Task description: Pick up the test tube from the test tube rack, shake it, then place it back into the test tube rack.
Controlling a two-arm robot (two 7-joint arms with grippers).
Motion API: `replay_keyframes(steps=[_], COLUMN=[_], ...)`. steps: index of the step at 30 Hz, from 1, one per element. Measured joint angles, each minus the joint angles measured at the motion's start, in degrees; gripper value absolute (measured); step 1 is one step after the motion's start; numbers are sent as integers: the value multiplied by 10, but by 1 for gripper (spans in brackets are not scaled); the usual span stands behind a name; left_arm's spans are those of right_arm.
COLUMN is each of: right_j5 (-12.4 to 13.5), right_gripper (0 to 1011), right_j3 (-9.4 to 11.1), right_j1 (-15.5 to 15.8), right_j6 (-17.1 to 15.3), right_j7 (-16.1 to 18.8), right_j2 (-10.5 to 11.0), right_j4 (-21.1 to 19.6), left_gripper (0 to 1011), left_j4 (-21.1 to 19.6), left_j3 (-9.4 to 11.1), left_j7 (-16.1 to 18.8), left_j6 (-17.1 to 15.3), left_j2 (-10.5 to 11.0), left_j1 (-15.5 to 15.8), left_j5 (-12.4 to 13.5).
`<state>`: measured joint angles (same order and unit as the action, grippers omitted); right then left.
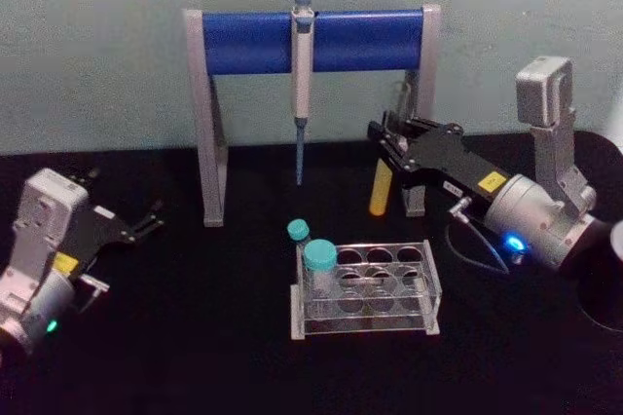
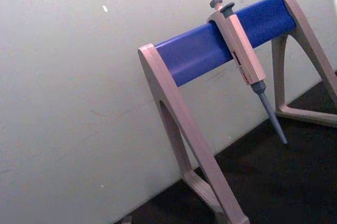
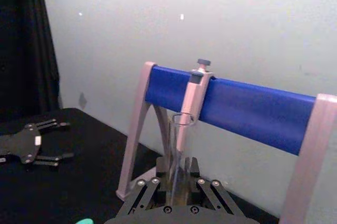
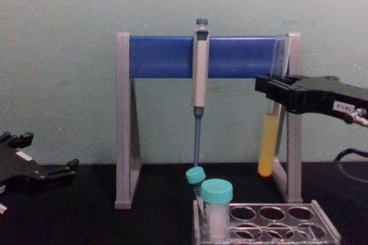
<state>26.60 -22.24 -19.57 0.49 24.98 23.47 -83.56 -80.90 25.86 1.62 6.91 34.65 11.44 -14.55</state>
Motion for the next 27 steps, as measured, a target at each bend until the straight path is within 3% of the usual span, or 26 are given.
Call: replay_keyframes(steps=[27], right_j5=[-4], right_gripper=[235], right_j3=[10], right_j1=[5], right_j6=[-7], right_j7=[8], right_j2=[-6], right_j4=[-1], left_gripper=[1010], left_j4=[0], left_j3=[0], left_j7=[0], left_j6=[0], left_j2=[0], left_j1=[0], left_j5=[0])
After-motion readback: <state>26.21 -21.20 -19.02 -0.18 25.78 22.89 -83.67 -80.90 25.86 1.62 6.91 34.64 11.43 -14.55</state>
